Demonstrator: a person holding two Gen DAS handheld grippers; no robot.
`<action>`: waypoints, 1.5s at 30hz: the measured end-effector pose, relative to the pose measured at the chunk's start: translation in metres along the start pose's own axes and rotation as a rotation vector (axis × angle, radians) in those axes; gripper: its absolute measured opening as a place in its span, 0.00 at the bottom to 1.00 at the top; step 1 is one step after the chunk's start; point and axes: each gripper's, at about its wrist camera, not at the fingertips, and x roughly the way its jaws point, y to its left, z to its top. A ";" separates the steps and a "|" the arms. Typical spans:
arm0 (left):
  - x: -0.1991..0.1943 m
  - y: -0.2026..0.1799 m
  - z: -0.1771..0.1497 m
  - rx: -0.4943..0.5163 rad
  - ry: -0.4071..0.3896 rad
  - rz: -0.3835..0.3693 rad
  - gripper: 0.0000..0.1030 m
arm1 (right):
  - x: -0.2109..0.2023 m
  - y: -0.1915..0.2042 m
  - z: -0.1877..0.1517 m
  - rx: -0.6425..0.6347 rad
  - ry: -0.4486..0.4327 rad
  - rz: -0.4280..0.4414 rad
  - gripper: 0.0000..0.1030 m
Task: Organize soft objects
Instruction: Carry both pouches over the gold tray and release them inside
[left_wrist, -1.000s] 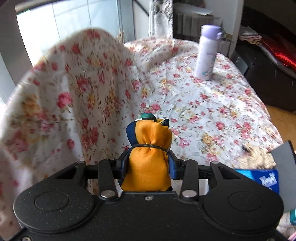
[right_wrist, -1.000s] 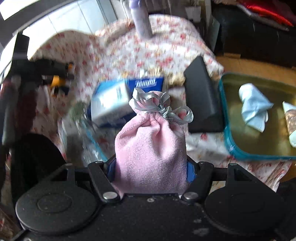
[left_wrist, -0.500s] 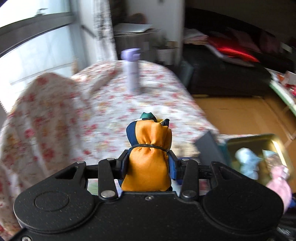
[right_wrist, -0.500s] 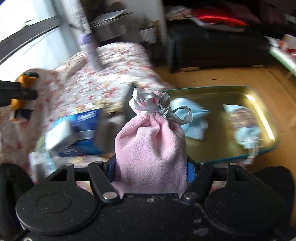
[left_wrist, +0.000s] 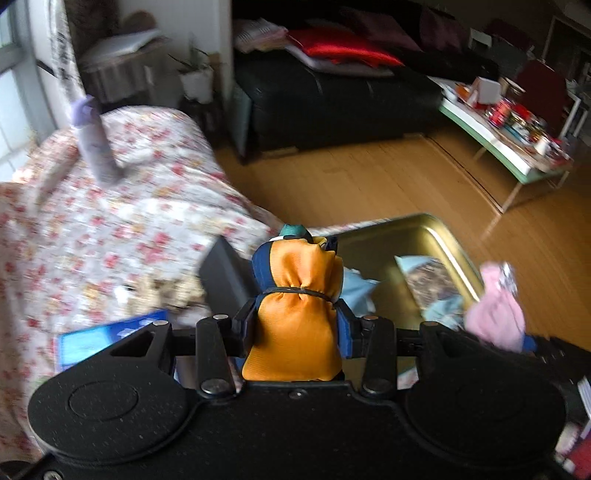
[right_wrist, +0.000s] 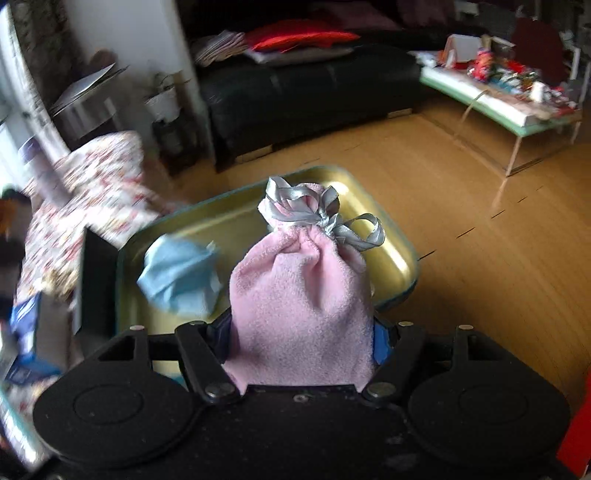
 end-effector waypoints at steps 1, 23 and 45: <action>0.003 -0.005 0.000 0.001 0.010 -0.010 0.41 | 0.002 -0.003 0.004 0.006 -0.020 -0.012 0.67; 0.077 -0.045 -0.020 0.024 0.202 -0.077 0.46 | 0.064 0.005 0.050 0.006 -0.191 0.038 0.67; 0.066 -0.027 -0.027 -0.033 0.161 -0.025 0.65 | 0.062 0.017 0.047 -0.063 -0.191 0.052 0.86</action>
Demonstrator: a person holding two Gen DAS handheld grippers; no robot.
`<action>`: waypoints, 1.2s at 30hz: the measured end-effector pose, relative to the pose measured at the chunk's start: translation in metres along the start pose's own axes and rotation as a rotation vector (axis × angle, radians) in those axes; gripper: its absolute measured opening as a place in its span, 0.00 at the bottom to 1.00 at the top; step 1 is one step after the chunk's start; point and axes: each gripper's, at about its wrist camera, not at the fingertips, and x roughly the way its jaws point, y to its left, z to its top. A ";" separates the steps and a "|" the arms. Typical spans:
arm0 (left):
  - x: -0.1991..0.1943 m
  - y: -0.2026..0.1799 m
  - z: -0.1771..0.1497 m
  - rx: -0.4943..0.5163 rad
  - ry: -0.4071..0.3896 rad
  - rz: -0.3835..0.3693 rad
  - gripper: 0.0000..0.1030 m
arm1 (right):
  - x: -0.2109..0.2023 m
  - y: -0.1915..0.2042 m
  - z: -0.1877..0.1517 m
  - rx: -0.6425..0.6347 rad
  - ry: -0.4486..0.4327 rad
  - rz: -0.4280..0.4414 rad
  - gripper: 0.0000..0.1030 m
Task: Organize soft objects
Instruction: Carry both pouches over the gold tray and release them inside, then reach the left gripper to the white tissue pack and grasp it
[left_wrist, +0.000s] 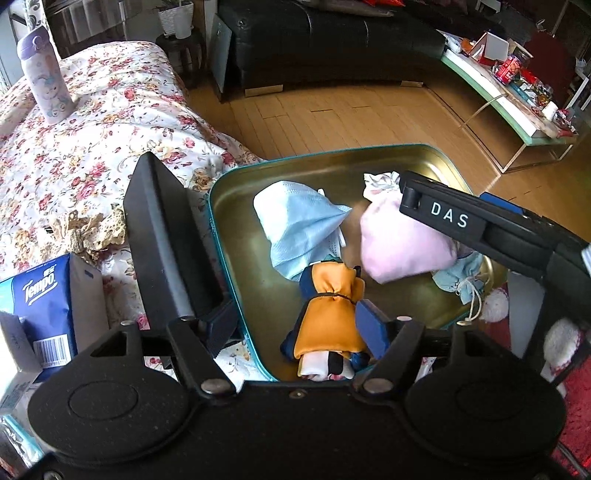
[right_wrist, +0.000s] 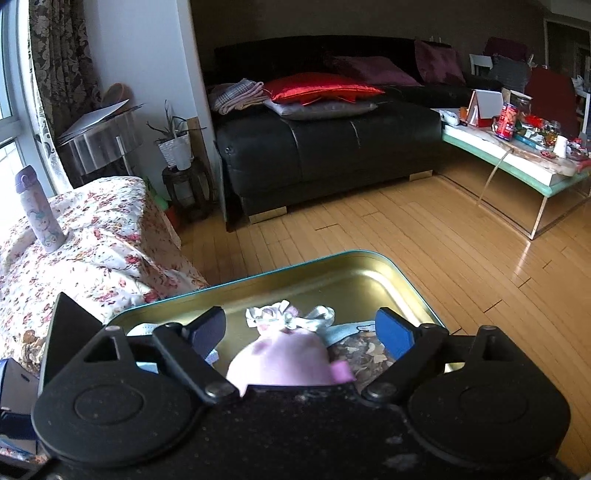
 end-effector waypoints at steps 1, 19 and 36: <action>-0.001 0.001 -0.001 0.000 -0.001 -0.001 0.65 | 0.000 0.000 0.000 0.000 0.001 -0.003 0.86; -0.042 0.029 -0.011 -0.039 -0.092 0.051 0.75 | 0.003 -0.007 -0.001 0.049 -0.002 -0.028 0.95; -0.126 0.157 -0.046 -0.167 -0.239 0.351 0.87 | -0.015 0.009 -0.013 -0.070 -0.053 -0.092 0.99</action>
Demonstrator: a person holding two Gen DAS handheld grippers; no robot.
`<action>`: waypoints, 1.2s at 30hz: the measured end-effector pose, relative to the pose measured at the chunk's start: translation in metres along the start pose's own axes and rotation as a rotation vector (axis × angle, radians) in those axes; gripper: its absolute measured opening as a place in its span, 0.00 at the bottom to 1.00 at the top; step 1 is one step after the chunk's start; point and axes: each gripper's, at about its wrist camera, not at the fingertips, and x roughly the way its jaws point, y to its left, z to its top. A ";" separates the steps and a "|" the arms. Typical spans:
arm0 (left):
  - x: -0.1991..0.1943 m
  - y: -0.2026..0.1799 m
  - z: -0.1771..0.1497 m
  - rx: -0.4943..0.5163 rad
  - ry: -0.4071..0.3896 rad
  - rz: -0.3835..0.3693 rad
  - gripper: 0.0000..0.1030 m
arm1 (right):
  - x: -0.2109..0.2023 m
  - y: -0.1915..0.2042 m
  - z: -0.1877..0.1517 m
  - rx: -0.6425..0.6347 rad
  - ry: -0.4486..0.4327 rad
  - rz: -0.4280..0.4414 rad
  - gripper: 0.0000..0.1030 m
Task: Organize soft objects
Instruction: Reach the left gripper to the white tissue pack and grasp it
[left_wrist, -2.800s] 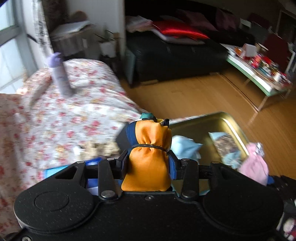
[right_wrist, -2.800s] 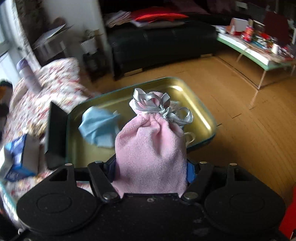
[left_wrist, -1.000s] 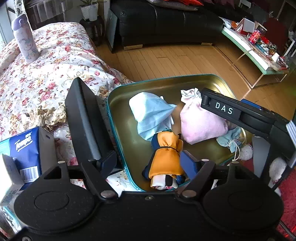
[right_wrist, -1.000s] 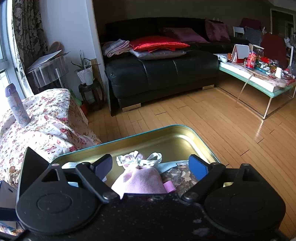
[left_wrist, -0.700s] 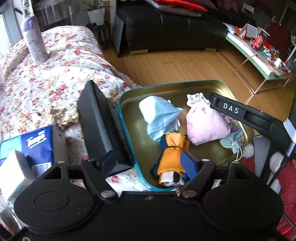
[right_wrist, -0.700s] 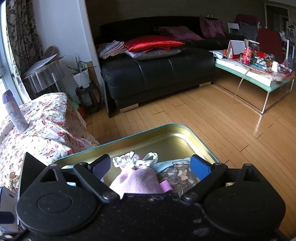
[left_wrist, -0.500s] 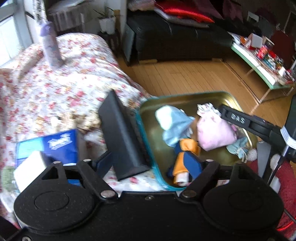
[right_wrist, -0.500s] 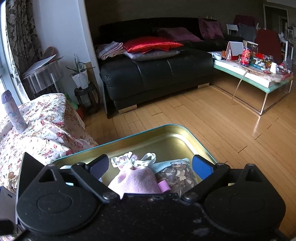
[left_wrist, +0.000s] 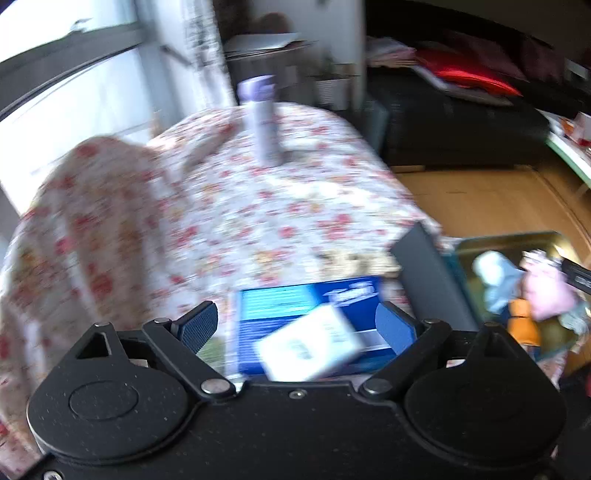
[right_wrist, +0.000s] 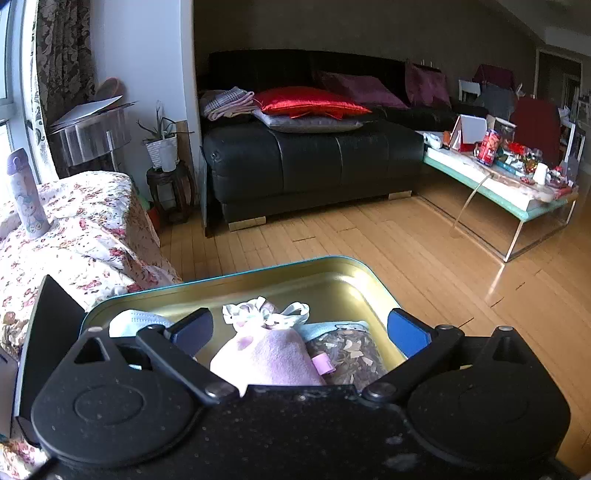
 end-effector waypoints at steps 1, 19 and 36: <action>0.002 0.011 0.000 -0.019 0.007 0.012 0.87 | -0.002 0.000 0.000 -0.003 -0.005 -0.004 0.99; 0.054 0.057 -0.051 0.204 0.249 0.150 0.88 | -0.040 0.016 -0.032 0.012 0.051 0.047 0.99; 0.086 0.057 -0.053 0.218 0.406 0.034 0.46 | -0.120 0.066 -0.081 -0.126 0.038 0.258 0.99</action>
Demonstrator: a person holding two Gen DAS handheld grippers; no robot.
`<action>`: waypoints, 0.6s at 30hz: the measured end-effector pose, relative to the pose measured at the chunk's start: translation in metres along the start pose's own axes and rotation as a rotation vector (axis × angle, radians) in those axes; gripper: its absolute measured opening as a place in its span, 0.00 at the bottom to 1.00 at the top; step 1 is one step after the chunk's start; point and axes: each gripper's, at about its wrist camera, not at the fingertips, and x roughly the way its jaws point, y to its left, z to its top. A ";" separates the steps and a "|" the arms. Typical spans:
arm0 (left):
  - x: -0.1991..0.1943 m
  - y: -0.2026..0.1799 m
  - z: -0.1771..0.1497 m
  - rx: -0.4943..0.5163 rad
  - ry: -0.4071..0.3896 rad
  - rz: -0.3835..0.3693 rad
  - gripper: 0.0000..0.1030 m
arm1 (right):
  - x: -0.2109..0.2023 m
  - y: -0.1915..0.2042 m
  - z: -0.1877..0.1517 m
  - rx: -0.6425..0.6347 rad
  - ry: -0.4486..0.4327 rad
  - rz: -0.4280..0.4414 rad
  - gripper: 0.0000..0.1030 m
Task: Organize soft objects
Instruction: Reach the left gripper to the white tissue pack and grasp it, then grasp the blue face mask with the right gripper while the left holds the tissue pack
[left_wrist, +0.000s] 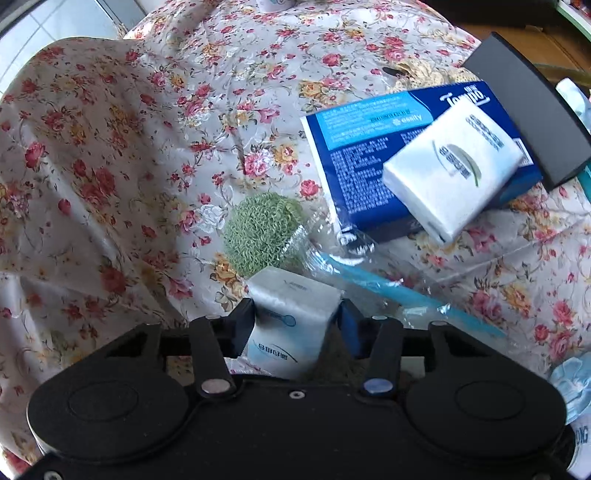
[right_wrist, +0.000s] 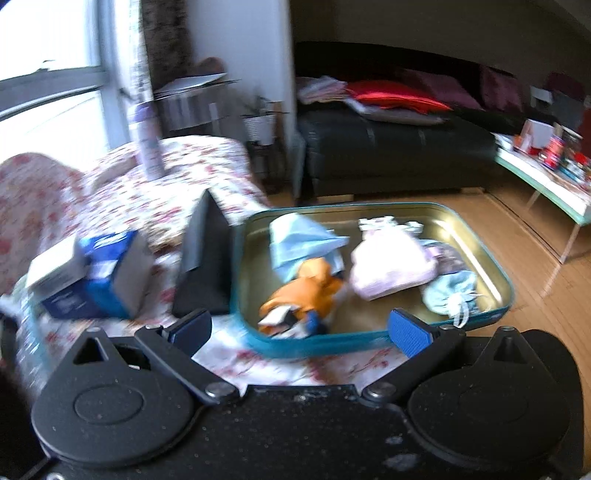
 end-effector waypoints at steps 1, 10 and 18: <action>0.000 -0.001 0.002 -0.003 0.000 0.007 0.46 | -0.004 0.003 -0.002 -0.011 0.003 0.018 0.99; 0.004 0.010 0.020 -0.081 -0.050 0.019 0.46 | -0.021 0.022 -0.016 -0.035 0.092 0.172 0.99; 0.008 0.043 0.017 -0.268 -0.085 -0.069 0.46 | -0.033 0.039 -0.027 -0.111 0.171 0.271 0.99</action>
